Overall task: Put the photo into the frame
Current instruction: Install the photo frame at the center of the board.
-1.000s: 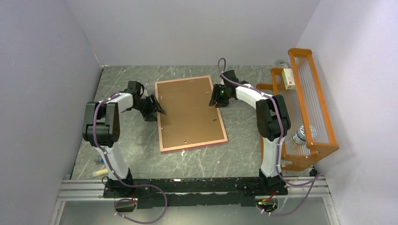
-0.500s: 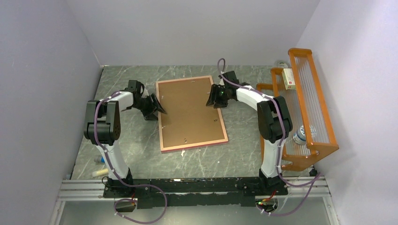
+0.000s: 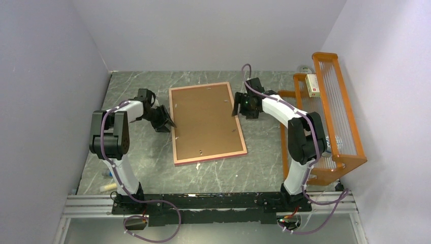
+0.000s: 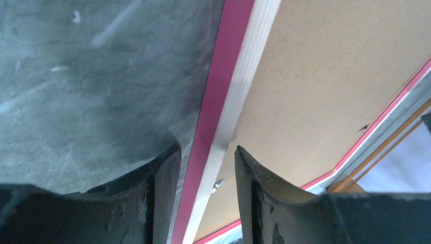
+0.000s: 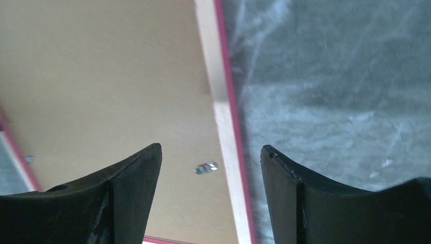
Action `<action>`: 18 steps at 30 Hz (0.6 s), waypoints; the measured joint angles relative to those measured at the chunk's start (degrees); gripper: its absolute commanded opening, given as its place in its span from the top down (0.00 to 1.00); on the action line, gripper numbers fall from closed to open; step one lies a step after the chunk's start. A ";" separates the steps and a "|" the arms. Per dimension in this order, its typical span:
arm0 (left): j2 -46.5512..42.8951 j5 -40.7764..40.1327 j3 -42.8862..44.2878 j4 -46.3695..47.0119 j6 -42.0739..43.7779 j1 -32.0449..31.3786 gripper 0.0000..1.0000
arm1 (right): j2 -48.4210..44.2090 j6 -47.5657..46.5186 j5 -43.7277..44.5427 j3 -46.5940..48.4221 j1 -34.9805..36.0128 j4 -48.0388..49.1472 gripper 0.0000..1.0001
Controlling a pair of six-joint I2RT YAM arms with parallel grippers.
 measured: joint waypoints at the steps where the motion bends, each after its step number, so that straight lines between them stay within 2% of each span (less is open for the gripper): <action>1: -0.22 -0.13 -0.42 0.00 -0.02 0.00 0.51 | 0.13 -0.09 0.52 -0.70 0.20 -0.79 0.24; 12: -2.54 -0.11 -3.89 0.17 -0.94 0.17 0.53 | 3.56 -0.15 5.75 -1.68 4.37 -5.73 0.24; 18: -3.28 0.15 -5.07 0.46 -1.36 0.17 0.54 | 5.97 0.85 9.53 -1.07 6.29 -7.13 0.32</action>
